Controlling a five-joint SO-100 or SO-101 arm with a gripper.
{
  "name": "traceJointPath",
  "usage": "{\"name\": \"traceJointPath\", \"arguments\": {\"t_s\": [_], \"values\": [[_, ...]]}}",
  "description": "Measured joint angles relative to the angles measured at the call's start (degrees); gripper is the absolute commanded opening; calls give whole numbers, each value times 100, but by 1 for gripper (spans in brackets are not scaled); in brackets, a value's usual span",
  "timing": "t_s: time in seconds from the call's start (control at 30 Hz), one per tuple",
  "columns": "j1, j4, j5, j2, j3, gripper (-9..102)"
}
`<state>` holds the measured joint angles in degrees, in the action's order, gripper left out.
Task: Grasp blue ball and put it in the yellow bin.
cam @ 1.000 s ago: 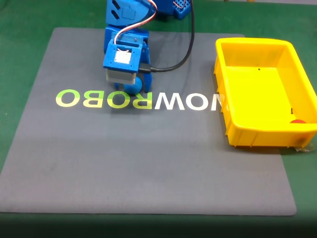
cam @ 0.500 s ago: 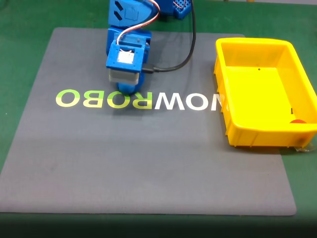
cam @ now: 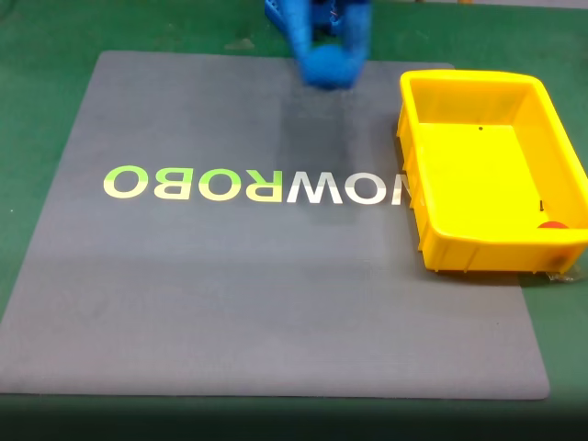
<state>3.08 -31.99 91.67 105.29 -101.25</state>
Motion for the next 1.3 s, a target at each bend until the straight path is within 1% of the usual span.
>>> {"name": "traceJointPath", "arguments": {"t_s": [0.27, 0.43, 0.57, 0.8, 0.83, 0.9, 0.93, 0.97, 1.0, 1.1, 1.3], "values": [[1521, -18, -176, 79, 0, 0], [2250, -88, -281, 79, 0, 0], [2522, -88, -308, 79, 0, 0], [2558, -88, -308, 18, 0, 1], [2558, -88, -308, 18, 0, 4], [2558, -88, -290, 18, 0, 19], [2549, -88, -290, 18, 0, 30], [2540, -88, -272, 18, 0, 37], [2531, -88, -264, 18, 0, 40], [2496, -88, -281, 18, 0, 43], [2399, -97, -325, -26, 0, 43]]}}
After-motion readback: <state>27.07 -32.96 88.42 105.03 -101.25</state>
